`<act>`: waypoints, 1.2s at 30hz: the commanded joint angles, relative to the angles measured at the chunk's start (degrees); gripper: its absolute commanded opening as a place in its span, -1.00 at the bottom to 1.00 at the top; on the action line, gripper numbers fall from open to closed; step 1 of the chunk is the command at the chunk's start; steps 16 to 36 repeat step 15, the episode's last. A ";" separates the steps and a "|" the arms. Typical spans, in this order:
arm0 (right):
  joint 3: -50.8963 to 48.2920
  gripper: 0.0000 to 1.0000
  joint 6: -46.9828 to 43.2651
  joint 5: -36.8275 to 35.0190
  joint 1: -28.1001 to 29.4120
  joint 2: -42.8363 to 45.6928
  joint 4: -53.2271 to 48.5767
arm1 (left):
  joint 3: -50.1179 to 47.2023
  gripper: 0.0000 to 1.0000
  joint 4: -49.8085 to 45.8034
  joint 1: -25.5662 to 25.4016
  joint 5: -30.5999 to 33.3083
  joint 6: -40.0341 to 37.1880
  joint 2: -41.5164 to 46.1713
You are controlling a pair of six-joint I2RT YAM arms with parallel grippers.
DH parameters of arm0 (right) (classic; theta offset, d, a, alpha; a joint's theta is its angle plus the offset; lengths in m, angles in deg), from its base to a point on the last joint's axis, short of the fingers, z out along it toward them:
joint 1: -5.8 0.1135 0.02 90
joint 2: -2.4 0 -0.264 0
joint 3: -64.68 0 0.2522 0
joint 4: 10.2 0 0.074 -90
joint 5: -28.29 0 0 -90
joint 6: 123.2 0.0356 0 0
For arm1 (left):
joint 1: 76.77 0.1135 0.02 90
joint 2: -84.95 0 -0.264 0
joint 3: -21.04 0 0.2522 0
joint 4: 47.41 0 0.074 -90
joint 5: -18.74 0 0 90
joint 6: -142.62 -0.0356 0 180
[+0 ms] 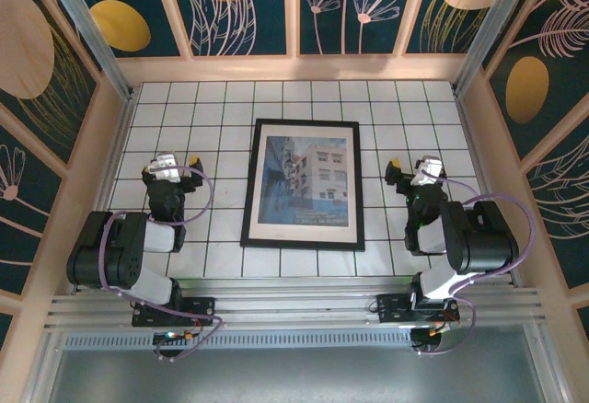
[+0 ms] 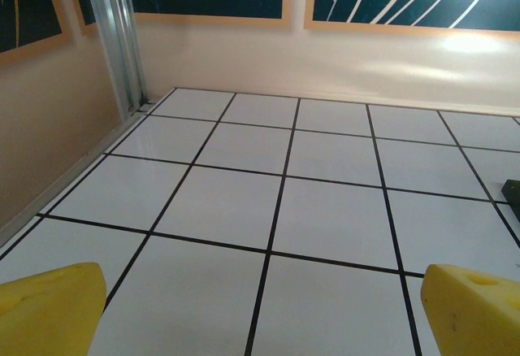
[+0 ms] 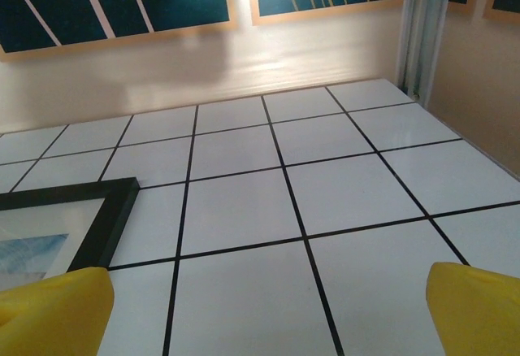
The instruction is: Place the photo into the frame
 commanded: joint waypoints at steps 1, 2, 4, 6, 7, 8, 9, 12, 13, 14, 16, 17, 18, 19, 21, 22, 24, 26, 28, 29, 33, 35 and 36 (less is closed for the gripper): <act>0.90 0.98 -0.34 -1.43 -0.32 -0.54 1.23 | -0.49 0.97 2.87 0.40 -0.55 -0.45 -0.24; 0.85 0.98 -0.34 -1.45 -0.35 -0.54 1.21 | -0.41 0.97 2.87 0.39 -0.55 -0.46 -0.23; 0.91 0.98 -0.34 -1.45 -0.32 -0.59 1.21 | -0.42 0.98 2.87 0.39 -0.58 -0.40 -0.26; 0.88 0.98 -0.34 -1.41 -0.35 -0.57 1.22 | -0.33 0.98 2.78 0.39 -0.55 -0.40 -0.31; 0.86 0.98 -0.34 -1.38 -0.39 -0.55 1.28 | -0.31 0.98 2.66 0.39 -0.66 -0.44 -0.25; 0.86 0.98 -0.34 -1.45 -0.37 -0.59 1.24 | -0.23 0.98 2.61 0.41 -0.55 -0.42 -0.34; 0.87 0.98 -0.34 -1.45 -0.36 -0.60 1.23 | -0.15 0.98 2.50 0.35 -0.55 -0.47 -0.41; 0.85 0.98 -0.34 -1.41 -0.40 -0.58 1.26 | -0.14 0.98 2.43 0.39 -0.64 -0.46 -0.28; 0.88 0.98 -0.34 -1.45 -0.34 -0.59 1.22 | -0.22 0.97 2.56 0.39 -0.61 -0.43 -0.31; 0.92 0.98 -0.34 -1.41 -0.39 -0.59 1.23 | -0.31 0.98 2.69 0.39 -0.67 -0.39 -0.20; 0.88 0.98 -0.34 -1.45 -0.34 -0.59 1.21 | -0.41 0.97 2.73 0.40 -0.55 -0.39 -0.22; 0.88 0.98 -0.34 -1.45 -0.34 -0.59 1.21 | -0.41 0.97 2.73 0.40 -0.55 -0.39 -0.22; 0.88 0.98 -0.34 -1.45 -0.34 -0.59 1.21 | -0.41 0.97 2.73 0.40 -0.55 -0.39 -0.22; 0.88 0.98 -0.34 -1.45 -0.34 -0.59 1.21 | -0.41 0.97 2.73 0.40 -0.55 -0.39 -0.22; 0.88 0.98 -0.34 -1.45 -0.34 -0.59 1.21 | -0.41 0.97 2.73 0.40 -0.55 -0.39 -0.22; 0.88 0.98 -0.34 -1.45 -0.34 -0.59 1.21 | -0.41 0.97 2.73 0.40 -0.55 -0.39 -0.22; 0.88 0.98 -0.34 -1.45 -0.34 -0.59 1.21 | -0.41 0.97 2.73 0.40 -0.55 -0.39 -0.22; 0.88 0.98 -0.34 -1.45 -0.34 -0.59 1.21 | -0.41 0.97 2.73 0.40 -0.55 -0.39 -0.22; 0.88 0.98 -0.34 -1.45 -0.34 -0.59 1.21 | -0.41 0.97 2.73 0.40 -0.55 -0.39 -0.22; 0.88 0.98 -0.34 -1.45 -0.34 -0.59 1.21 | -0.41 0.97 2.73 0.40 -0.55 -0.39 -0.22; 0.88 0.98 -0.34 -1.45 -0.34 -0.59 1.21 | -0.41 0.97 2.73 0.40 -0.55 -0.39 -0.22; 0.88 0.98 -0.34 -1.45 -0.34 -0.59 1.21 | -0.41 0.97 2.73 0.40 -0.55 -0.39 -0.22; 0.88 0.98 -0.34 -1.45 -0.34 -0.59 1.21 | -0.41 0.97 2.73 0.40 -0.55 -0.39 -0.22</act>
